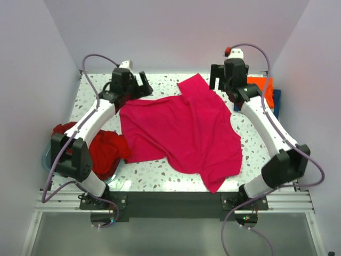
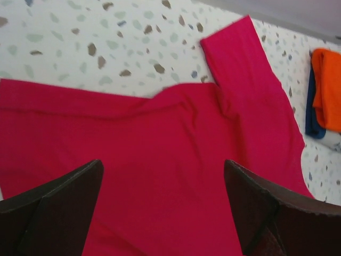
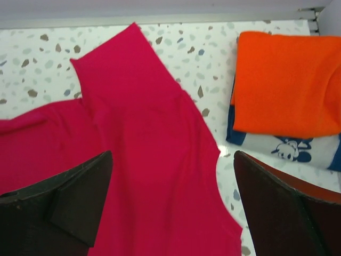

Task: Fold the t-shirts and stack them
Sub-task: Flatten the tshirt out

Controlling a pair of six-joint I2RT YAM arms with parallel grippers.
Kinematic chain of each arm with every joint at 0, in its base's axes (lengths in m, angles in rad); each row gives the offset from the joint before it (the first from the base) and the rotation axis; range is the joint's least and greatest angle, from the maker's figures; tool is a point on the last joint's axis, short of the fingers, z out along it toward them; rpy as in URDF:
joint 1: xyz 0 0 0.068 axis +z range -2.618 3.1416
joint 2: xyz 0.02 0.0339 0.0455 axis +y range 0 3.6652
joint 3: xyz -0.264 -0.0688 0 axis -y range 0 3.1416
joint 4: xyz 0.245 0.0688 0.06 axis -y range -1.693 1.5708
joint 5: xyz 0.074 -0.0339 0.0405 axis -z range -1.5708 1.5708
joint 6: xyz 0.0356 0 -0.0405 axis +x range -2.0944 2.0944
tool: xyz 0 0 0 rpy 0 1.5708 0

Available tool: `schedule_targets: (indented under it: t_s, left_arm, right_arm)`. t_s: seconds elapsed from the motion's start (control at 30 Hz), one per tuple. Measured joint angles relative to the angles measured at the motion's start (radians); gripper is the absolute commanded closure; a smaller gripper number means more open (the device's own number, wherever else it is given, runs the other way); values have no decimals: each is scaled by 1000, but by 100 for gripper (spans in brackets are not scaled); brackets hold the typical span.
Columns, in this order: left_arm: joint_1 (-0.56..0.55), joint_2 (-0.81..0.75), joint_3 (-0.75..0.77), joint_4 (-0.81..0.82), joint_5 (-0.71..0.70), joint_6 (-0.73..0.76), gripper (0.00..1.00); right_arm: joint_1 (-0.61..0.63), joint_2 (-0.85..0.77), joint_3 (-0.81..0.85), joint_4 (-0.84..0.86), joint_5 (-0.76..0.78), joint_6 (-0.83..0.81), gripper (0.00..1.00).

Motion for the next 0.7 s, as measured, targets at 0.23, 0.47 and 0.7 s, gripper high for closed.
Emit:
schedule_targets:
  t_s: [0.23,0.47,0.7]
  left_arm:
    - [-124,-121,-270,25,2,-4,0]
    - [-153,-217,-435,18,1,-2,0]
    - [-153,-315,-548,21,-2,0,0]
  right_arm:
    - [0,-178,-314,31,-173,72,2]
    - [0,-179,-504,37,-348,108,3]
    - [0,-152,-529,55,-410,142,4]
